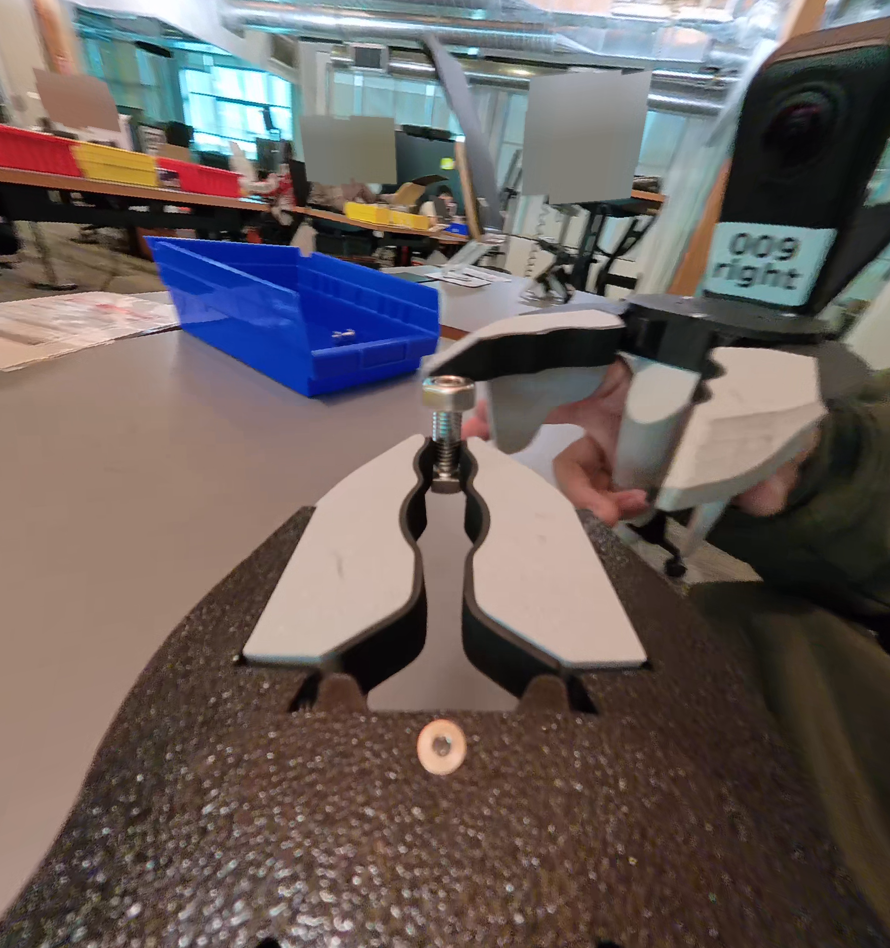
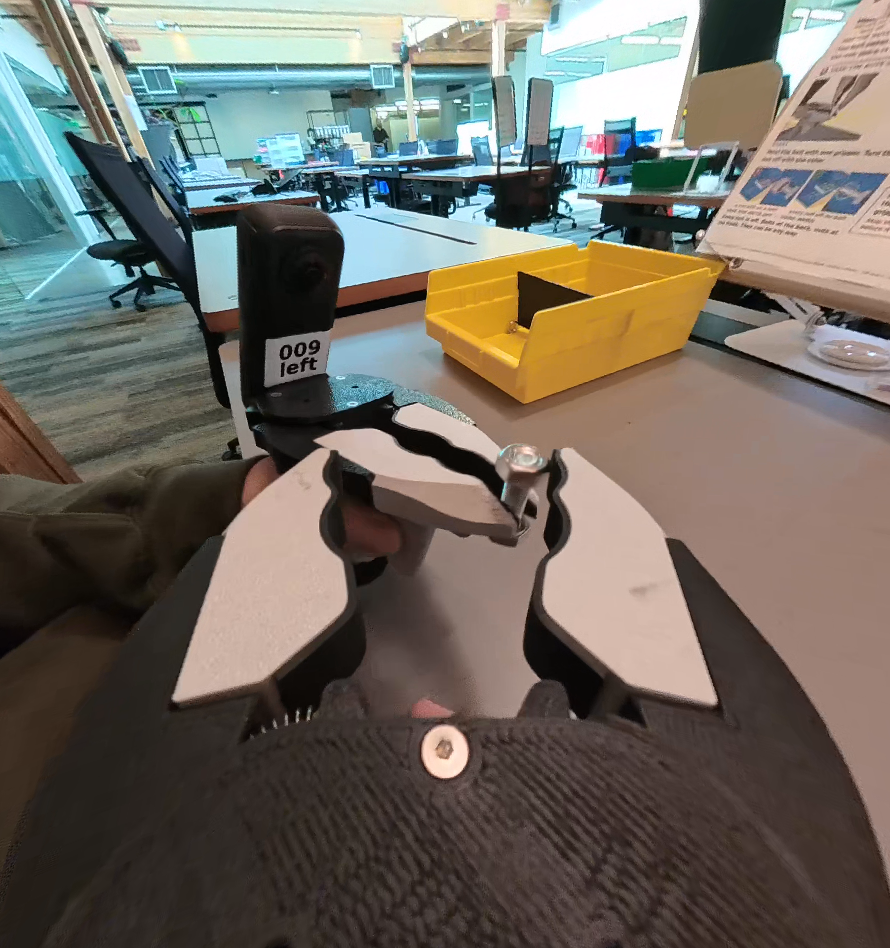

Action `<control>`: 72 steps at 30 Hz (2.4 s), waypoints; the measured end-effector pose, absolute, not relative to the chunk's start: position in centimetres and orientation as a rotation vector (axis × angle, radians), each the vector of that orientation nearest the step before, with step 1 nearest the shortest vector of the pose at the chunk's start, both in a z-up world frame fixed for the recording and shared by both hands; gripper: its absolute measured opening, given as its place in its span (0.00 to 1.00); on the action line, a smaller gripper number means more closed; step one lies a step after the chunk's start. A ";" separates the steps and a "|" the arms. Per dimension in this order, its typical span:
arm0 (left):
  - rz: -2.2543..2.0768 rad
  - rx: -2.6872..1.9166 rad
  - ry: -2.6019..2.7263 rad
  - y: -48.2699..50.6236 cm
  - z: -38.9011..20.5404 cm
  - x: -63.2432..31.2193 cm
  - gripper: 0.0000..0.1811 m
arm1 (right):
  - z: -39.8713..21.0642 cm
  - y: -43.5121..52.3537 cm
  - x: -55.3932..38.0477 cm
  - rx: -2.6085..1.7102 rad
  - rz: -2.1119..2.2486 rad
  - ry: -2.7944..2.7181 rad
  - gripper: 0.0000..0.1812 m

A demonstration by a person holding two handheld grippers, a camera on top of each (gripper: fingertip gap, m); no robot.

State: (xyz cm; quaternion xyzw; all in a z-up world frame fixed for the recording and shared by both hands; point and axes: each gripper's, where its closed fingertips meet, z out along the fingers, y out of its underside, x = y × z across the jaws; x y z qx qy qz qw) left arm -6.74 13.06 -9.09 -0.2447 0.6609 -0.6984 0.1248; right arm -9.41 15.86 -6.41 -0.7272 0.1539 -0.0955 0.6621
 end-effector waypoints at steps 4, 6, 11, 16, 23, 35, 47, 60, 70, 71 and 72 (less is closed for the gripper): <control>-2.040 -0.819 1.870 14.5 -9.1 -5.8 0.05 | -5.9 16.1 -11.3 -1.657 -0.109 0.246 0.25; -2.044 -0.803 1.877 14.3 -9.1 -5.9 0.05 | -6.0 15.8 -10.0 -1.664 -0.210 0.307 0.32; -2.068 -0.713 1.950 12.8 -9.1 -7.0 0.05 | -7.4 15.4 -8.4 -1.698 -0.291 0.381 0.44; -2.072 -0.715 1.956 13.0 -9.1 -7.0 0.05 | -7.1 16.0 -9.4 -1.666 -0.185 0.358 0.40; -2.038 -0.829 1.905 14.3 -9.5 -5.8 0.05 | -5.4 15.6 -10.6 -1.630 -0.124 0.278 0.28; -2.073 -0.702 1.988 12.7 -9.4 -7.2 0.05 | -7.3 13.9 -7.4 -1.629 -0.179 0.423 0.23; -2.018 -0.627 1.993 12.0 -9.4 -7.6 0.05 | -7.8 14.2 -7.5 -1.618 -0.161 0.401 0.10; -1.880 -0.748 1.893 15.1 -8.3 -5.5 0.13 | -3.8 -2.2 10.4 -2.134 -1.386 0.416 0.10; -1.821 -0.828 1.912 18.7 -8.6 -4.5 0.09 | -13.1 -13.6 22.5 -2.819 -1.335 0.685 0.11; -1.803 -0.819 1.918 19.0 -8.6 -4.5 0.09 | -14.0 -13.8 22.6 -2.852 -1.312 0.697 0.11; -1.789 -0.809 1.928 19.3 -8.6 -4.5 0.09 | -14.7 -13.9 22.8 -2.864 -1.289 0.704 0.10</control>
